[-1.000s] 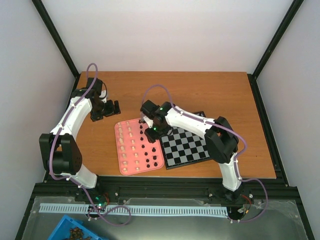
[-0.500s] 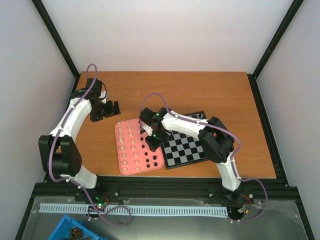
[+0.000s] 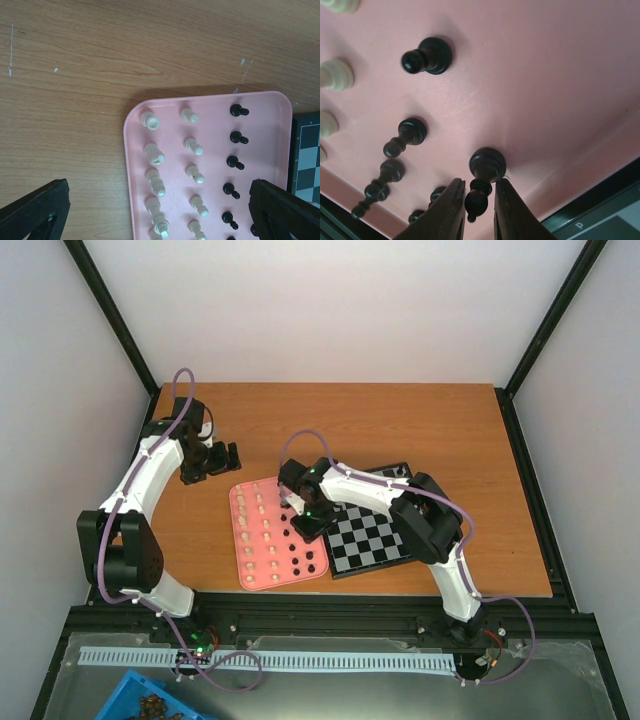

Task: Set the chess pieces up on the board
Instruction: Pick up the chess piece from the storage box, then place the chess piece on the chessboard.

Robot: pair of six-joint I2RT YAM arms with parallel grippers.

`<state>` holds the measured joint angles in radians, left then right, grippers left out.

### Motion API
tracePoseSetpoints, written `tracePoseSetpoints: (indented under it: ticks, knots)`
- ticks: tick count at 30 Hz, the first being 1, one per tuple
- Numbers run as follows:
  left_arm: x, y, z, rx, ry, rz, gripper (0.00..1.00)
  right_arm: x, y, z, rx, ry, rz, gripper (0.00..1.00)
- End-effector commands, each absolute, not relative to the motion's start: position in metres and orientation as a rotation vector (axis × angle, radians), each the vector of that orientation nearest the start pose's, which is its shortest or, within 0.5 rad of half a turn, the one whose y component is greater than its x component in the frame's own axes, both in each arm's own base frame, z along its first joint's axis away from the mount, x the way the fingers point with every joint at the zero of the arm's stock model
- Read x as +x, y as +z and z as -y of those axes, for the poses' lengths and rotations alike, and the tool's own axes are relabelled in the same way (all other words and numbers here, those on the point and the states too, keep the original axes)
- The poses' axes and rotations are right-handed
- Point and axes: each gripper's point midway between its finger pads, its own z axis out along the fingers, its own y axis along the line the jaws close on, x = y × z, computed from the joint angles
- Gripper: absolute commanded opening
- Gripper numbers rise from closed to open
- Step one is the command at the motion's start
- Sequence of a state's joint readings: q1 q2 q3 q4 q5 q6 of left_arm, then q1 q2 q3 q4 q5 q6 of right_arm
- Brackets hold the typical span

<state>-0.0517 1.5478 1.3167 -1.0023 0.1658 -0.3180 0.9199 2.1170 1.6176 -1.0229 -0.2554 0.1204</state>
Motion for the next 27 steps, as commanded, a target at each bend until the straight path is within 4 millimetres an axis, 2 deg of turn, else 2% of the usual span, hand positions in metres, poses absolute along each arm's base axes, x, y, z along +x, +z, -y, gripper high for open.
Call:
tracePoseSetpoints:
  ticks: [1, 6, 11, 15, 18, 22, 27]
  knots:
    - [0.346, 0.158, 0.05, -0.319, -0.336, -2.773, 1.0, 0.217, 0.036, -0.358, -1.281, 0.375, -2.932, 0.16]
    - [0.348, 0.159, 0.05, -0.321, -0.339, -2.774, 1.0, 0.22, 0.042, -0.356, -1.282, 0.349, -2.916, 0.04]
    - [0.348, 0.159, 0.05, -0.319, -0.337, -2.774, 1.0, 0.231, 0.065, -0.347, -1.225, 0.287, -2.853, 0.03]
    - [0.349, 0.16, 0.051, -0.319, -0.341, -2.772, 1.0, 0.245, 0.087, -0.329, -1.092, 0.256, -2.84, 0.03]
    - [0.349, 0.161, 0.051, -0.318, -0.341, -2.771, 1.0, 0.257, 0.104, -0.303, -0.957, 0.226, -2.838, 0.03]
    - [0.349, 0.159, 0.051, -0.32, -0.348, -2.772, 1.0, 0.265, 0.116, -0.251, -0.761, 0.164, -2.865, 0.03]
    - [0.349, 0.159, 0.052, -0.322, -0.353, -2.772, 1.0, 0.264, 0.106, -0.17, -0.465, 0.064, -2.954, 0.03]
